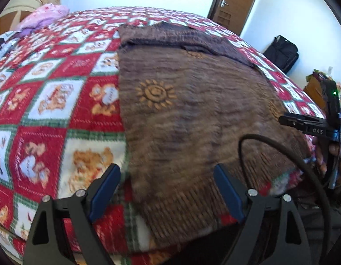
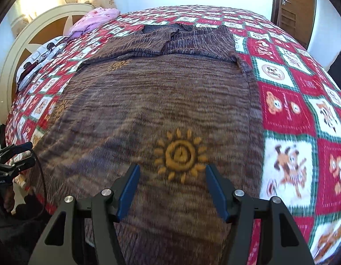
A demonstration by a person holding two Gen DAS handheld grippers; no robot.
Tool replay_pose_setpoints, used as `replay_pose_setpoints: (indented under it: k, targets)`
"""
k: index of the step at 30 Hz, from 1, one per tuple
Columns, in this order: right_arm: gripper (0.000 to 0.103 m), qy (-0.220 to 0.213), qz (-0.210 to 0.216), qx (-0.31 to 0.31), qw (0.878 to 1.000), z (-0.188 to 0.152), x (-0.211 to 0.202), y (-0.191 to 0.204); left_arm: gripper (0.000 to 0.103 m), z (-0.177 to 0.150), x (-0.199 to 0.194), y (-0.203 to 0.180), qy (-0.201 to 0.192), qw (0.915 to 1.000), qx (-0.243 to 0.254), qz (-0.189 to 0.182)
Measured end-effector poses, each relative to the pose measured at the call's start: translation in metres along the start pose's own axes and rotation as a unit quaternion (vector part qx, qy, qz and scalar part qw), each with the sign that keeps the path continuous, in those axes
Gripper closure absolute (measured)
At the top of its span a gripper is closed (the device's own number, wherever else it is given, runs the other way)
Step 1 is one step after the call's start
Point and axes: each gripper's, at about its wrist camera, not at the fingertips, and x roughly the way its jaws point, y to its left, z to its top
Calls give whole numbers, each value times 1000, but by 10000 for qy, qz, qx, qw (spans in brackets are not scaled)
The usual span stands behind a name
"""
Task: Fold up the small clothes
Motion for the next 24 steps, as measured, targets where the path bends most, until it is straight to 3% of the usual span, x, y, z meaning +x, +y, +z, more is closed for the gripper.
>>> replay_pose_setpoints:
  k: [5, 9, 14, 18, 20, 22, 24]
  targets:
    - [41, -21, -54, -100, 9999, -16, -10, 5, 17, -7, -3, -2, 192, 9996, -87, -182]
    - [41, -63, -47, -92, 9999, -25, -21, 4, 29, -11, -2, -3, 374, 9988, -134, -293]
    - [41, -159, -25, 18, 9999, -34, -30, -2, 36, -17, -7, -10, 610, 9981, -14, 115]
    - [41, -183, -7, 26, 9998, -38, -33, -2, 36, -21, -7, -12, 671, 9977, 19, 53]
    - [41, -212, -3, 61, 9998, -39, -37, -4, 47, -21, -8, -14, 648, 9979, 42, -28]
    - [41, -239, -32, 96, 9997, -40, -41, -6, 66, -20, -9, -13, 625, 9980, 25, -66]
    - [41, -300, -47, 153, 9994, -43, -50, -12, 75, -19, -10, -9, 607, 9981, -48, -127]
